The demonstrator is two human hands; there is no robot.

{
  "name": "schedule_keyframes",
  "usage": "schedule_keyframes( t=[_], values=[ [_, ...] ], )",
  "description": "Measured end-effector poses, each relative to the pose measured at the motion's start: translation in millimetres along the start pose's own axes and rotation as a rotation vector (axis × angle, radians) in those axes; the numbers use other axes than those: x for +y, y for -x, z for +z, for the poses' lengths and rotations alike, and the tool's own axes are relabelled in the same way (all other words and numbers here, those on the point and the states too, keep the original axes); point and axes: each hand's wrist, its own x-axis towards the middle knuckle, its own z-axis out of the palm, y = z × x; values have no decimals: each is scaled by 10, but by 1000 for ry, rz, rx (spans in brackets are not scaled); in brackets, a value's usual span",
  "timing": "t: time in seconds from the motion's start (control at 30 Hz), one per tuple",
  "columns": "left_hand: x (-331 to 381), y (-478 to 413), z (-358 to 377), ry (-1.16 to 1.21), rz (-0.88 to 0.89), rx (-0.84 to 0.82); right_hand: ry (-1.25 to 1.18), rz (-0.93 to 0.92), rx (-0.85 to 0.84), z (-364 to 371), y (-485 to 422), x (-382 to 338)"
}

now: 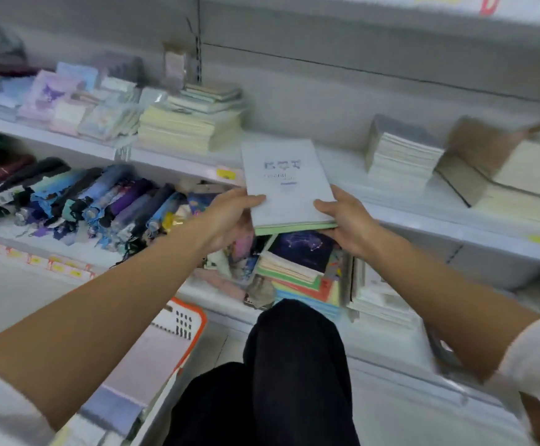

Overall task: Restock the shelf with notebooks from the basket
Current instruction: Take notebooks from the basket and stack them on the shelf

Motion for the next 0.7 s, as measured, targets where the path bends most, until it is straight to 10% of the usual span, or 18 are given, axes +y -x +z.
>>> schedule_keyframes(
  t=[0.7],
  values=[
    [676,-1873,2324,-387,336,-18,155,-367,732,-2011,-872,-1157]
  ],
)
